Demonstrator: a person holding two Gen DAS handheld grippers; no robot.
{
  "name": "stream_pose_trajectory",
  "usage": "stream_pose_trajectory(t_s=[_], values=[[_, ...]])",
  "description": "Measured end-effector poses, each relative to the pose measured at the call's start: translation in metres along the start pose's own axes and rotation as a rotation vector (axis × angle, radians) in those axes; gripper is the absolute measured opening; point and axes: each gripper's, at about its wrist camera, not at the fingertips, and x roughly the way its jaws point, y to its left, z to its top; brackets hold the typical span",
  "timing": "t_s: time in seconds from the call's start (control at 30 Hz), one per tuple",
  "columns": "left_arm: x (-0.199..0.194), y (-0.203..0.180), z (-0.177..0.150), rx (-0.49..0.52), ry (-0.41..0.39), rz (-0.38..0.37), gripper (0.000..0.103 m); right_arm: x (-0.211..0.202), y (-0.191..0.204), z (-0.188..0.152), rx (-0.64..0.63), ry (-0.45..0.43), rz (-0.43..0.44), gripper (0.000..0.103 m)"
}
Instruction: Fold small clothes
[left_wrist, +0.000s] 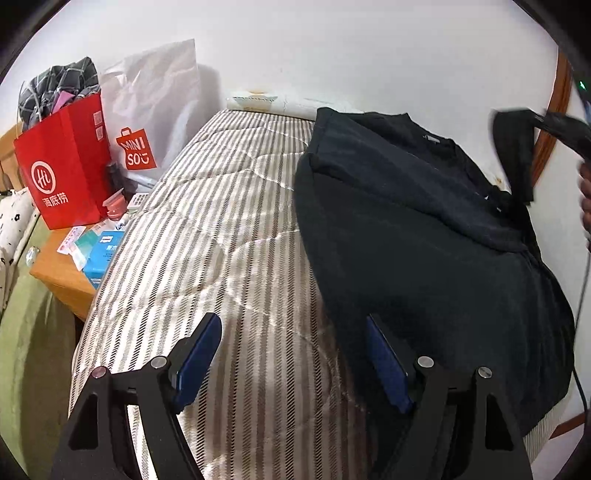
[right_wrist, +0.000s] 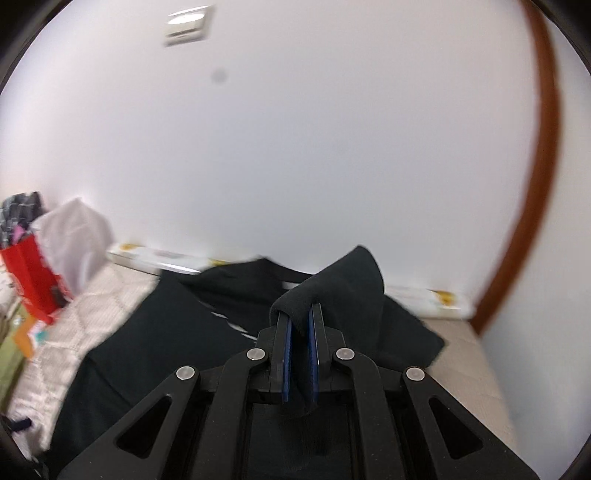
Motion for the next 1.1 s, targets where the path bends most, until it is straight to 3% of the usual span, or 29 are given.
stream_pose_trajectory(t_s=[0.13, 0.3, 0.33, 0.37, 0.43, 0.53, 0.73, 0.97, 1.03, 1.1], values=[[-0.001, 0.007, -0.002, -0.029, 0.000, -0.011, 0.077, 0.044, 0.056, -0.001, -0.106, 0.042, 0.085, 0.008], [0.002, 0.009, -0.002, -0.016, 0.018, 0.001, 0.077, 0.109, 0.078, -0.029, -0.117, 0.214, 0.118, 0.012], [0.002, 0.009, -0.002, -0.015, 0.020, 0.001, 0.077, 0.117, 0.078, -0.038, -0.111, 0.256, 0.137, 0.021], [0.002, 0.008, 0.000, -0.012, 0.022, 0.002, 0.077, 0.124, 0.075, -0.044, -0.105, 0.285, 0.144, 0.038], [0.001, 0.004, 0.002, -0.008, 0.025, 0.009, 0.077, 0.122, 0.063, -0.059, -0.091, 0.304, 0.125, 0.059], [0.000, -0.005, 0.007, -0.001, 0.023, -0.001, 0.077, 0.105, 0.044, -0.075, -0.098, 0.285, 0.108, 0.074], [-0.003, -0.055, 0.033, 0.088, 0.008, -0.014, 0.077, 0.038, -0.015, -0.103, -0.122, 0.204, 0.078, 0.081], [0.001, -0.150, 0.070, 0.244, -0.008, -0.054, 0.077, -0.005, -0.109, -0.134, 0.061, 0.213, -0.008, 0.081], [0.007, -0.179, 0.078, 0.273, -0.005, -0.080, 0.077, -0.011, -0.129, -0.146, 0.077, 0.203, -0.030, 0.076], [0.016, -0.206, 0.084, 0.299, 0.003, -0.097, 0.077, -0.013, -0.143, -0.158, 0.060, 0.207, -0.067, 0.064]])
